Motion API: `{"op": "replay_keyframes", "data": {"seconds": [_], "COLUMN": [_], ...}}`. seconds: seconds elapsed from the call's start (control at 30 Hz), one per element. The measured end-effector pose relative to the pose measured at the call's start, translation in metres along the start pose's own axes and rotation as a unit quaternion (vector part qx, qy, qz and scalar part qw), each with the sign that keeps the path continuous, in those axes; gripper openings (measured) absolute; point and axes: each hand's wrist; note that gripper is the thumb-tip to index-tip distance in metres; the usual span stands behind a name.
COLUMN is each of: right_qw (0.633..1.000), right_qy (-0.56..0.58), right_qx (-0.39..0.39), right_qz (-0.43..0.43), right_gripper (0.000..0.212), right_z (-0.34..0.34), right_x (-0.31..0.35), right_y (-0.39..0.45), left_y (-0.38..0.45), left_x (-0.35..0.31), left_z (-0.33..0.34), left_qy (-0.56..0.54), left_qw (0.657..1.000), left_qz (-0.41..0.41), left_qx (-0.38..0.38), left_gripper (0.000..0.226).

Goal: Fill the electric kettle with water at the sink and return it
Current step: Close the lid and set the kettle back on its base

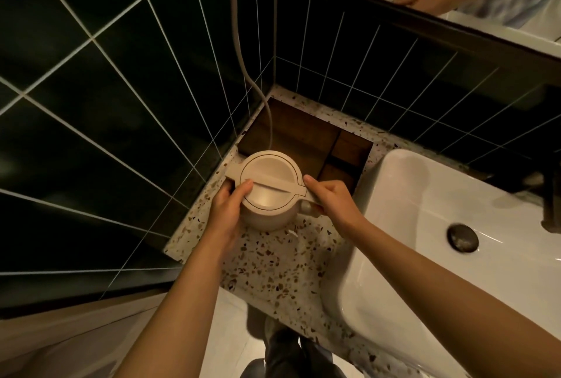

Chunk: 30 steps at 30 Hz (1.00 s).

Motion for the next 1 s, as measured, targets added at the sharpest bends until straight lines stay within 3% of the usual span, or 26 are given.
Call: {"op": "replay_keyframes", "data": {"seconds": [0.43, 0.73, 0.87, 1.0], "right_qw": [1.0, 0.996, 0.972, 0.969], "right_qy": [0.018, 0.054, 0.171, 0.176], "right_qx": [0.002, -0.001, -0.052, -0.08], "right_qz": [0.012, 0.068, 0.15, 0.151], "right_gripper": [0.085, 0.046, 0.053, 0.041], "right_z": [-0.001, -0.005, -0.008, -0.002], "right_x": [0.001, 0.003, -0.008, -0.013], "right_y": [0.004, -0.001, -0.007, -0.016], "left_y": [0.007, 0.004, -0.002, -0.013], "left_x": [0.003, 0.004, 0.005, 0.002], "left_z": [0.0, -0.003, -0.005, -0.002], "left_qy": [0.028, 0.092, 0.115, 0.132], "left_qw": [0.999, 0.995, 0.992, 0.989], "left_qz": [0.013, 0.039, 0.049, 0.062], "left_qx": [0.025, 0.0, -0.022, -0.029], "left_gripper": [0.02, 0.03, 0.04, 0.05]}}
Point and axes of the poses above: each hand's wrist, its own y-axis towards the middle knuckle, its own z-axis out of the palm, x = y × z, and after that the axes turned 6 degrees about z, right-handed
